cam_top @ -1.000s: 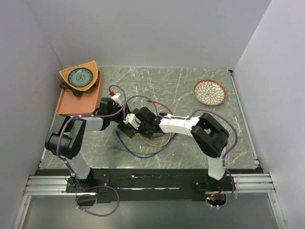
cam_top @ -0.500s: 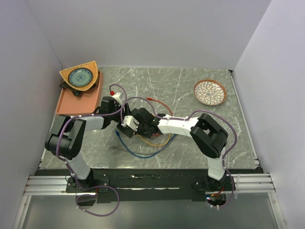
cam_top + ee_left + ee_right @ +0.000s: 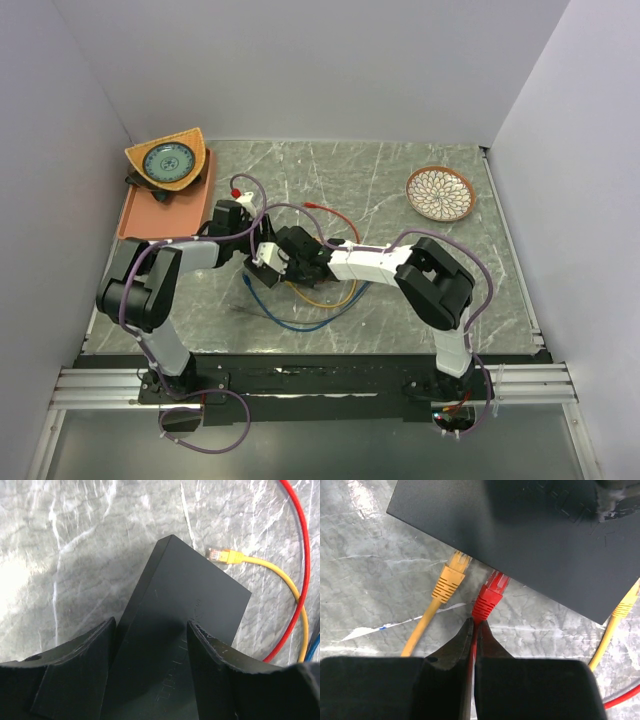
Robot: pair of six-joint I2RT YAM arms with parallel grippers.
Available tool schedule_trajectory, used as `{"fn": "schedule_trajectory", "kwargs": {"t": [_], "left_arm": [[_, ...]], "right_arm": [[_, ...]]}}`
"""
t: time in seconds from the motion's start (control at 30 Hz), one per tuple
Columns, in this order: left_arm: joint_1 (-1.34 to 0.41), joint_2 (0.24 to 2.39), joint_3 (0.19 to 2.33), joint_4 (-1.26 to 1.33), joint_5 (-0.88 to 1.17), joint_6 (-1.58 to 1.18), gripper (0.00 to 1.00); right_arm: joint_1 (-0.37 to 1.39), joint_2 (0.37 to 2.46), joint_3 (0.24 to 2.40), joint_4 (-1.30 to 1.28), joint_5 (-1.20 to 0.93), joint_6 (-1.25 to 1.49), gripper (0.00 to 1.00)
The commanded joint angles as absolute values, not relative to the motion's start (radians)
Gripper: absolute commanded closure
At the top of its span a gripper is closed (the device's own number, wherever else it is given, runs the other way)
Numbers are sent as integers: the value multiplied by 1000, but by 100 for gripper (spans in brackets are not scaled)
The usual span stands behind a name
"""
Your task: Insert the plug into the switch port
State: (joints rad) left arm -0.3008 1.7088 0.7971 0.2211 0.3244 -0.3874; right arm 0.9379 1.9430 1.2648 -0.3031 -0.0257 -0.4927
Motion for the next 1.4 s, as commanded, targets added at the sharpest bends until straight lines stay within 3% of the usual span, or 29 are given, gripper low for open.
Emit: {"fn": "schedule_trajectory", "kwargs": {"t": [0.0, 0.37, 0.87, 1.37], "left_arm": [[-353, 1726, 813, 207, 535, -442, 38], [-353, 1729, 801, 192, 569, -442, 44], [-354, 1713, 739, 247, 630, -476, 53], [-258, 1668, 773, 84, 328, -538, 39]], "right_arm": [[948, 1948, 1325, 35, -15, -520, 100], [950, 2058, 1465, 5, 69, -408, 100], [950, 2078, 1565, -21, 5, -318, 100], [950, 2079, 1577, -179, 107, -328, 100]]}}
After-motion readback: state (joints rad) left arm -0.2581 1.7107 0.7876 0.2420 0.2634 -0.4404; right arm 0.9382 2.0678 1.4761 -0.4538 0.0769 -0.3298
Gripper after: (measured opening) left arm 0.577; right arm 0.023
